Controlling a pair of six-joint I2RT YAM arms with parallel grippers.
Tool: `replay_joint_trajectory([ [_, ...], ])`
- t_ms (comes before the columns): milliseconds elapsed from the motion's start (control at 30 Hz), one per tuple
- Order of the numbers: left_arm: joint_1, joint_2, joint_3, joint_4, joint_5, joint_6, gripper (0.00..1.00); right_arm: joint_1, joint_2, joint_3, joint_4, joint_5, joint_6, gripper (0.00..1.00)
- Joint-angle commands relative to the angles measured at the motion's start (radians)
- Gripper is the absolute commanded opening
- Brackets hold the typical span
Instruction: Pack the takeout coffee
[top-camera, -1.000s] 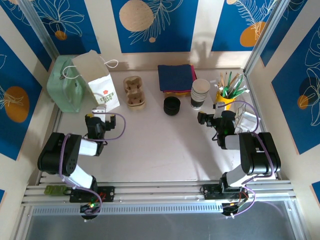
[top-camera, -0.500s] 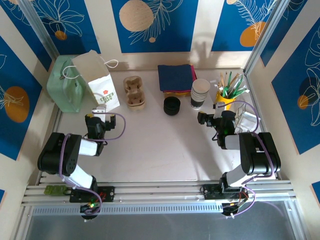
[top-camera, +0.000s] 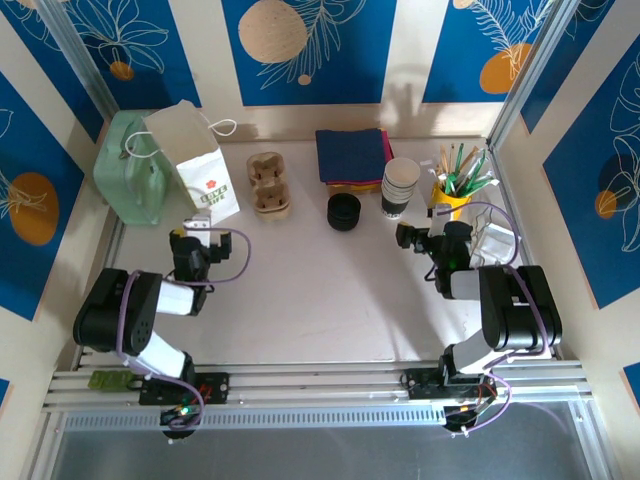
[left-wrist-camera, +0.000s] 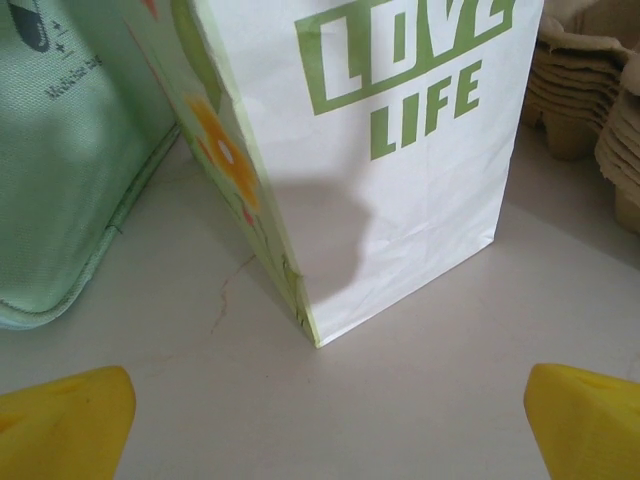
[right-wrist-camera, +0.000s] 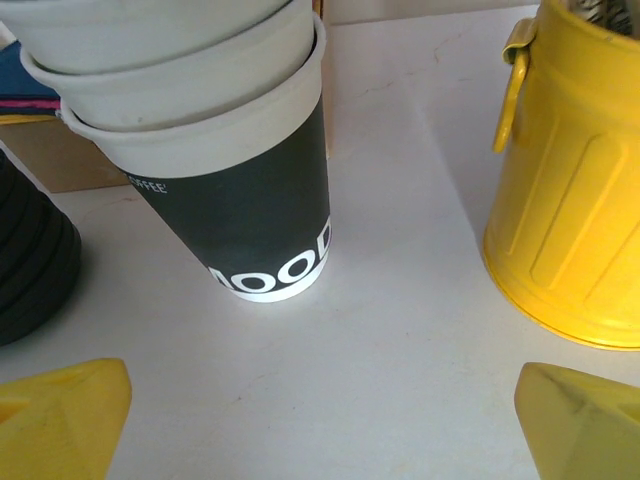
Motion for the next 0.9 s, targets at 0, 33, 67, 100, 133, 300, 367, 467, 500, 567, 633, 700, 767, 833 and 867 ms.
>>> replay_joint_trajectory([
  [0,0.007,-0.093,-0.032,0.038,-0.008,-0.002,0.99,-0.02,-0.091,-0.036,0.031,-0.001,0.031,0.99],
  [33,0.007,-0.131,-0.032,-0.004,-0.012,-0.006,0.99,-0.025,-0.127,-0.034,-0.01,0.008,0.042,0.99],
  [67,0.008,-0.17,-0.032,-0.043,-0.016,-0.012,0.99,-0.031,-0.161,-0.023,-0.065,0.016,0.056,0.99],
  [100,0.007,-0.213,-0.03,-0.091,-0.018,-0.018,1.0,-0.038,-0.199,-0.004,-0.144,0.03,0.085,0.99],
  [133,0.006,-0.256,-0.026,-0.134,-0.019,-0.025,0.99,-0.048,-0.235,0.02,-0.229,0.041,0.12,0.99],
  [300,0.001,-0.486,0.037,-0.436,-0.056,-0.143,0.99,-0.086,-0.386,0.137,-0.581,0.015,0.312,0.99],
  [367,0.0,-0.574,0.097,-0.621,-0.079,-0.225,0.99,-0.091,-0.454,0.189,-0.728,0.013,0.394,0.99],
  [467,-0.002,-0.667,0.22,-0.916,-0.106,-0.386,0.99,-0.103,-0.52,0.301,-0.971,-0.044,0.495,0.99],
  [500,-0.002,-0.688,0.257,-0.997,-0.089,-0.428,0.99,-0.101,-0.531,0.337,-1.029,-0.099,0.491,0.99],
  [567,-0.002,-0.711,0.333,-1.13,-0.04,-0.474,0.99,-0.085,-0.547,0.387,-1.104,-0.154,0.497,0.99],
  [633,-0.002,-0.723,0.393,-1.211,0.031,-0.504,0.99,-0.054,-0.545,0.453,-1.196,-0.157,0.518,0.99],
  [700,-0.002,-0.731,0.432,-1.248,0.103,-0.516,0.99,-0.01,-0.516,0.532,-1.288,-0.126,0.523,1.0],
  [767,-0.001,-0.738,0.465,-1.273,0.164,-0.526,1.0,0.05,-0.465,0.627,-1.381,-0.044,0.519,0.99],
  [833,-0.002,-0.736,0.499,-1.295,0.221,-0.525,0.99,0.117,-0.391,0.747,-1.488,0.067,0.513,0.95],
  [867,-0.002,-0.734,0.511,-1.303,0.241,-0.523,0.99,0.146,-0.361,0.794,-1.522,0.107,0.509,0.95],
])
